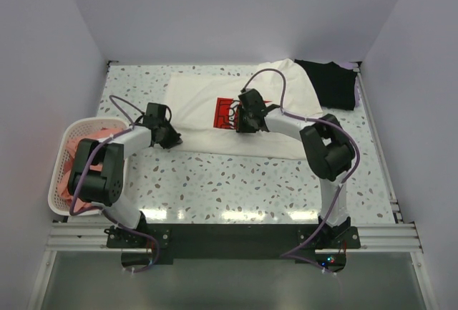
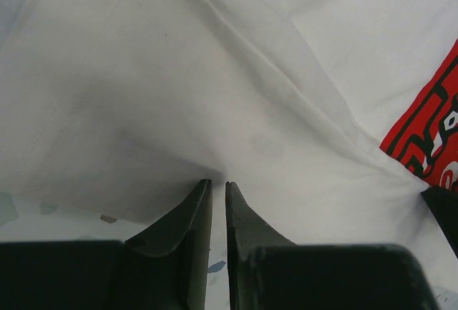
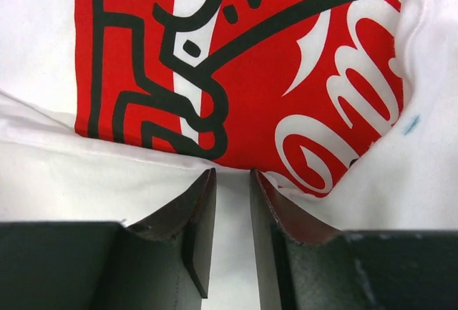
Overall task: Fold and stack the t-shirts
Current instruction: Fold the tshirt
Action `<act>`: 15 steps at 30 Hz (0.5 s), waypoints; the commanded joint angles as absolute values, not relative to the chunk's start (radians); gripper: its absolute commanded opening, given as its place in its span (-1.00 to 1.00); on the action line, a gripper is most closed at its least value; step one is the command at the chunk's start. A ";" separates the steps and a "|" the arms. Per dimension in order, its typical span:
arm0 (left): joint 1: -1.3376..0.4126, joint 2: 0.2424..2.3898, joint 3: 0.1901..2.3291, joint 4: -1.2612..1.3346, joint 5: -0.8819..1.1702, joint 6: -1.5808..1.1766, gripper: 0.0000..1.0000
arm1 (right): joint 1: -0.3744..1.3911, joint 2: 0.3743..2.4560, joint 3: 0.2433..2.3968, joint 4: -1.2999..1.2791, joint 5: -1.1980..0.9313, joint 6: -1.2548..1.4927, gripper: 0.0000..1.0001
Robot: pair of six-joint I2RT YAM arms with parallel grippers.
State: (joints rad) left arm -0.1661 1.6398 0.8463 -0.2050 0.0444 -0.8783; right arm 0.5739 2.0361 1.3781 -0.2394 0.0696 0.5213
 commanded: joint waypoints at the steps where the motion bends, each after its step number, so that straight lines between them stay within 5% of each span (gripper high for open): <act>1: -0.169 1.594 0.871 -0.204 0.048 -0.868 -0.63 | 0.568 2.036 1.401 -0.250 0.101 0.488 -0.36; 12: -0.172 1.583 0.999 -0.207 0.025 -0.847 -0.45 | 0.506 1.796 1.404 -0.328 0.155 0.488 0.43; 15: -0.172 1.632 1.002 -0.201 0.020 -0.862 -0.46 | 0.433 1.712 1.326 -0.318 0.129 0.518 0.47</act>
State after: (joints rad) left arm -0.1661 1.5913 0.9779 -0.2211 0.0429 -0.8692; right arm 0.5049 1.8202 1.3609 -0.3141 0.0986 0.4950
